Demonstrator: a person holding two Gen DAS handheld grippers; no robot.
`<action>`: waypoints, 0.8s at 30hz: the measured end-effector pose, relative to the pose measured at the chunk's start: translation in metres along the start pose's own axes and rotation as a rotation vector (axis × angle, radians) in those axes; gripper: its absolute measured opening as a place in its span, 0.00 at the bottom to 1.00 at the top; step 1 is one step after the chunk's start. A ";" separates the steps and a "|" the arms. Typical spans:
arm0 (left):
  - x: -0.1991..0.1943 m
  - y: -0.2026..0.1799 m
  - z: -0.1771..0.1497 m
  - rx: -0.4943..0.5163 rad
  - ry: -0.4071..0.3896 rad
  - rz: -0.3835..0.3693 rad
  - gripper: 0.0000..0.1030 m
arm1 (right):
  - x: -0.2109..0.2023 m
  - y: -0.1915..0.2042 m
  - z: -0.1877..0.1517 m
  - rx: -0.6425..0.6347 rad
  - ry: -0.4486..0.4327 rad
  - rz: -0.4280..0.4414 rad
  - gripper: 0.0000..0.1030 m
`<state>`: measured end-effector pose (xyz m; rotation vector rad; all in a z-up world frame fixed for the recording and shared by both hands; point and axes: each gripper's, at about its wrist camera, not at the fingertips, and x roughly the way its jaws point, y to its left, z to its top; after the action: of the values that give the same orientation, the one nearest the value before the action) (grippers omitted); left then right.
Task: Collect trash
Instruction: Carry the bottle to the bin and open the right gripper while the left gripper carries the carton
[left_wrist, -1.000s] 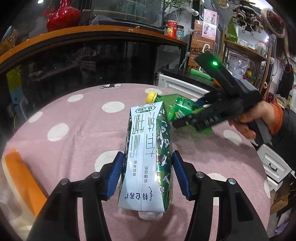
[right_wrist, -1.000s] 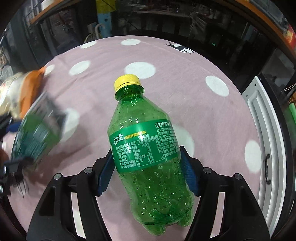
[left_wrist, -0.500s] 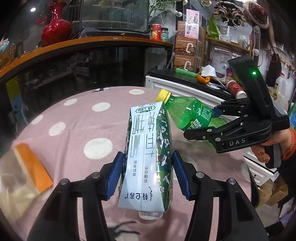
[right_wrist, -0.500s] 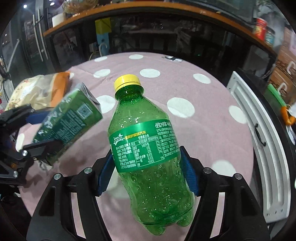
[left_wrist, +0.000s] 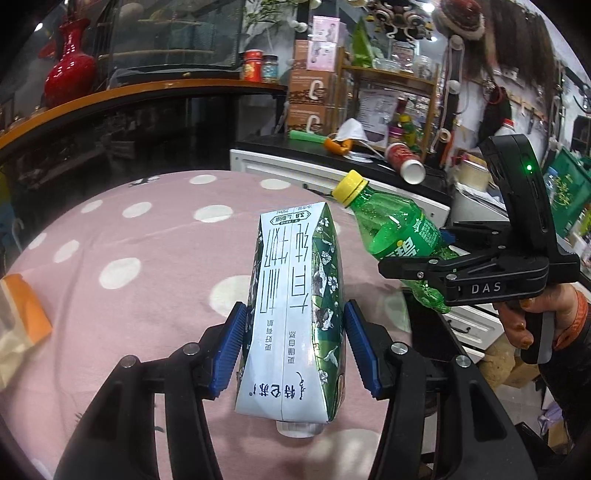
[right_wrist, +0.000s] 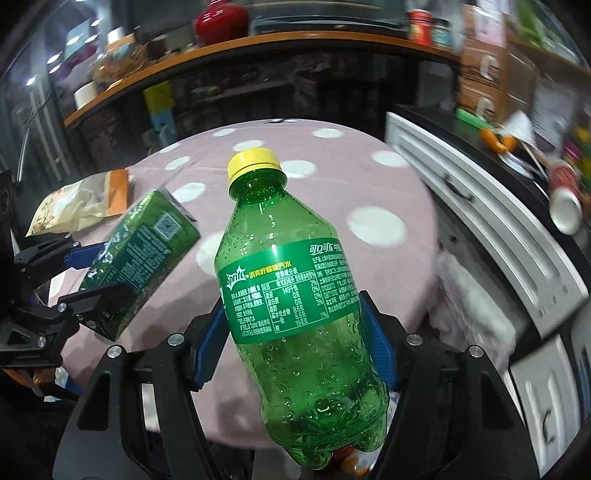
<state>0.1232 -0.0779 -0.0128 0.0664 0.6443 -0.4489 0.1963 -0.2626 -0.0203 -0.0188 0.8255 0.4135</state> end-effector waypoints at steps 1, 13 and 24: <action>0.000 -0.005 -0.002 0.005 0.001 -0.008 0.52 | -0.005 -0.006 -0.008 0.016 -0.002 -0.007 0.65; 0.017 -0.078 -0.015 0.103 0.038 -0.147 0.52 | -0.015 -0.086 -0.108 0.271 0.064 -0.136 0.65; 0.053 -0.126 -0.038 0.129 0.159 -0.248 0.52 | 0.069 -0.140 -0.180 0.444 0.284 -0.262 0.65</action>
<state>0.0859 -0.2043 -0.0655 0.1460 0.7830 -0.7297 0.1616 -0.3988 -0.2124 0.2293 1.1649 -0.0274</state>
